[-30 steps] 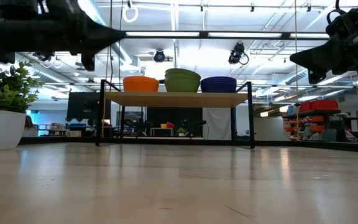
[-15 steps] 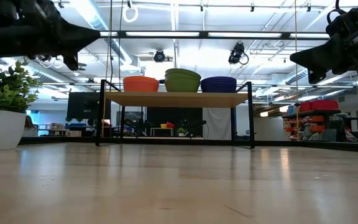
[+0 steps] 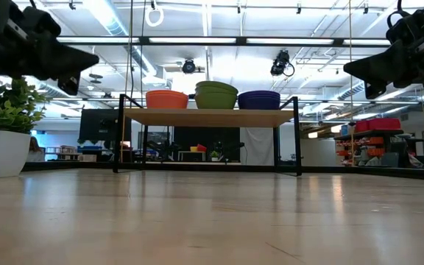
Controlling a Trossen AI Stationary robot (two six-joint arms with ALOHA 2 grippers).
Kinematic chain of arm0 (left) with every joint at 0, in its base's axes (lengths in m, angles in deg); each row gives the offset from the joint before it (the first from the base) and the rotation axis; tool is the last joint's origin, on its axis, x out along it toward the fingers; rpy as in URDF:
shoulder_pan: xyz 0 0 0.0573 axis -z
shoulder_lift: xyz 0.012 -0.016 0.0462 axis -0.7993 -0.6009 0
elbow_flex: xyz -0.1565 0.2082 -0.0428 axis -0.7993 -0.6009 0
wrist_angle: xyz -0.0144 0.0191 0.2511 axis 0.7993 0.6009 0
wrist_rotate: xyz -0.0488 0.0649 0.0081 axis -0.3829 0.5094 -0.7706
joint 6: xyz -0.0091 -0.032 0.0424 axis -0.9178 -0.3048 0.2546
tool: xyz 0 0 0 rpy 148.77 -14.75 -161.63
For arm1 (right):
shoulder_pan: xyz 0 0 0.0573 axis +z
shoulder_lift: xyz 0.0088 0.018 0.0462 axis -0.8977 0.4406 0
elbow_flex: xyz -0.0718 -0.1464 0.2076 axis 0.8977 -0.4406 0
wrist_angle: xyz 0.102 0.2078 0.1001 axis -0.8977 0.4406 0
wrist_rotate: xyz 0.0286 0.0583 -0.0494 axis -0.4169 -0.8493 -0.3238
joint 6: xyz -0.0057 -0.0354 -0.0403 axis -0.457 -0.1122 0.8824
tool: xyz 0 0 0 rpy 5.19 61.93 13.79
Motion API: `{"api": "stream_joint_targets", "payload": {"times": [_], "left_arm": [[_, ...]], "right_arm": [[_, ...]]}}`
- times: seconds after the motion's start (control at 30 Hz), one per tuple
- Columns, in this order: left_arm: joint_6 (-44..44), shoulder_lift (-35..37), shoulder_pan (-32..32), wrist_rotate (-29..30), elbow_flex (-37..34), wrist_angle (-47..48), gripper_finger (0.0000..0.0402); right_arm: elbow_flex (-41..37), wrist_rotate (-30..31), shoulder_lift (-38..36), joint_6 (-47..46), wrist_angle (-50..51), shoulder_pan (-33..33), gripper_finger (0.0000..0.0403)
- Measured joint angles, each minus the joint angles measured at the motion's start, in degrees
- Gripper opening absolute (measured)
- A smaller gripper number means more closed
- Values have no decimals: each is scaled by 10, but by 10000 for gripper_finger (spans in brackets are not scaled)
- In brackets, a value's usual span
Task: Pick & Place Mini bowls
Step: Return to Home Position
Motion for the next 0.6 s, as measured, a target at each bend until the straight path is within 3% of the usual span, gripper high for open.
{"api": "stream_joint_targets", "payload": {"times": [0.27,0.6], "left_arm": [[24,-2,6,-3,0,24,12],[44,-29,79,-3,0,28,12]], "right_arm": [[0,0,1,4,-7,0,22],[0,0,1,4,-7,0,22]]}}
